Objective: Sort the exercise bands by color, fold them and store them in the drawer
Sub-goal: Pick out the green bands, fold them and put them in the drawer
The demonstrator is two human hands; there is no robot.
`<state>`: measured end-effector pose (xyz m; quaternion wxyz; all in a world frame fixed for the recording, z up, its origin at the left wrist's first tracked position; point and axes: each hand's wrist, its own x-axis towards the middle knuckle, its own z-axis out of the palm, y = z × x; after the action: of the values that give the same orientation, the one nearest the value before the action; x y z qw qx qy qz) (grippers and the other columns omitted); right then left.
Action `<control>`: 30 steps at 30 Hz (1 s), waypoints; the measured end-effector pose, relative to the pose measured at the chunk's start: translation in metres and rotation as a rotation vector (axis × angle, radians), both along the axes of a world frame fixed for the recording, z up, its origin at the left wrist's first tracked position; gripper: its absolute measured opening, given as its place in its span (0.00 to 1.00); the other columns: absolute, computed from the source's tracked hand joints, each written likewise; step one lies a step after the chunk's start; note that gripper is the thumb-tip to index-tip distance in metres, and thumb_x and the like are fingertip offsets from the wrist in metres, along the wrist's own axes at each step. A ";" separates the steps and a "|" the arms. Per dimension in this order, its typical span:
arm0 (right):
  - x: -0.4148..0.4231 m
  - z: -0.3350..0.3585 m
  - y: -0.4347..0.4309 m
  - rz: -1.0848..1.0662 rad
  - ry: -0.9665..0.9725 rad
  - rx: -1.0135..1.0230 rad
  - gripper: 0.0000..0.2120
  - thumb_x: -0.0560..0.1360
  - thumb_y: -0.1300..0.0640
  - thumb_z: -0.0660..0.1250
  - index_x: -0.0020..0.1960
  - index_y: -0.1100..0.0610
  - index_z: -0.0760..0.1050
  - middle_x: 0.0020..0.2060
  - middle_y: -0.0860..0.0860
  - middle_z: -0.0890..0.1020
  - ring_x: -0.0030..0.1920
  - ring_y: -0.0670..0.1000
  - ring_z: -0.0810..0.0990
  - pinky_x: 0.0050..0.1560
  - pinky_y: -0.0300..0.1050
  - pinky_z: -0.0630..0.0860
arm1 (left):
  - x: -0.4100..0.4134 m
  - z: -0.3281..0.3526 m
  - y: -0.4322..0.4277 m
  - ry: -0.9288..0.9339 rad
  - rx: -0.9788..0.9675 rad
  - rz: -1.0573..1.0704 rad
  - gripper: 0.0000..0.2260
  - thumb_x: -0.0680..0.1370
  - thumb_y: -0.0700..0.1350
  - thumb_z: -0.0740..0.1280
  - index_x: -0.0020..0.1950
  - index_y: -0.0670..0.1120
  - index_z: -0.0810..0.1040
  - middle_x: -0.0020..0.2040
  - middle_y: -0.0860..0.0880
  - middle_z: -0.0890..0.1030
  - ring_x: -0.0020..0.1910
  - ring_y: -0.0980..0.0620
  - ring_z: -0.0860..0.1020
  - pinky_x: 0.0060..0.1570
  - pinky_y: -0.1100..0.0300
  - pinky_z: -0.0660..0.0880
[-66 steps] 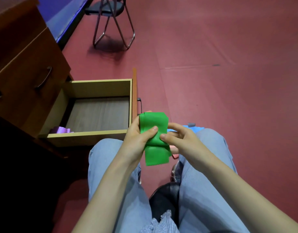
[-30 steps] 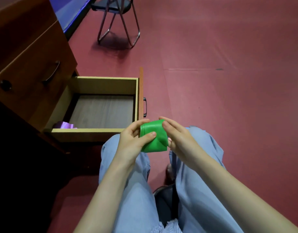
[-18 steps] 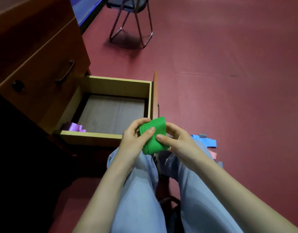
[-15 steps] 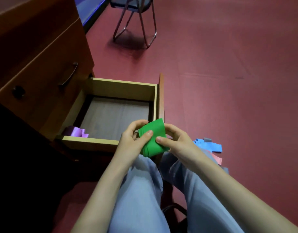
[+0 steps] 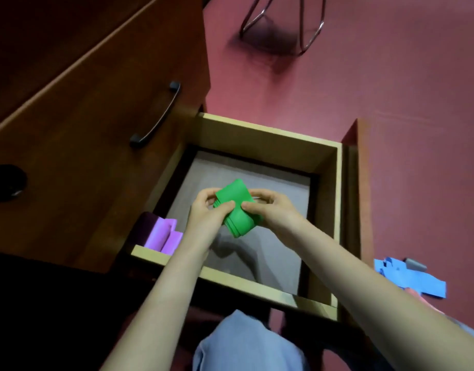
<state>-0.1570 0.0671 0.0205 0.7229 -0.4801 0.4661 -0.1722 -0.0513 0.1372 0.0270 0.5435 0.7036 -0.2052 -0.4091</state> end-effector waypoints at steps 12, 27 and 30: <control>0.139 -0.082 -0.020 0.291 0.097 -0.067 0.16 0.73 0.71 0.63 0.61 0.68 0.72 0.55 0.65 0.78 0.43 0.51 0.75 0.36 0.30 0.73 | 0.070 -0.041 0.009 -0.670 0.430 -0.095 0.21 0.76 0.39 0.60 0.70 0.44 0.64 0.69 0.43 0.69 0.68 0.45 0.67 0.64 0.56 0.63; 0.155 -0.087 -0.025 0.547 0.386 -0.639 0.20 0.71 0.56 0.69 0.62 0.57 0.73 0.59 0.57 0.76 0.60 0.56 0.75 0.59 0.48 0.72 | 0.067 -0.059 0.003 -1.127 0.927 -0.611 0.20 0.78 0.44 0.56 0.69 0.39 0.61 0.66 0.42 0.68 0.66 0.43 0.66 0.65 0.53 0.62; 0.128 -0.080 -0.027 0.496 0.385 -0.601 0.19 0.72 0.59 0.66 0.63 0.59 0.71 0.59 0.59 0.75 0.58 0.57 0.75 0.58 0.45 0.70 | 0.065 -0.047 -0.003 -1.118 0.974 -0.640 0.19 0.78 0.46 0.56 0.66 0.40 0.65 0.66 0.41 0.69 0.67 0.42 0.66 0.65 0.54 0.61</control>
<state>-0.0293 0.0405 -0.0591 0.4706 -0.7899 0.3921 -0.0287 0.0135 0.1342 -0.0201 -0.1506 0.8692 -0.4369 -0.1757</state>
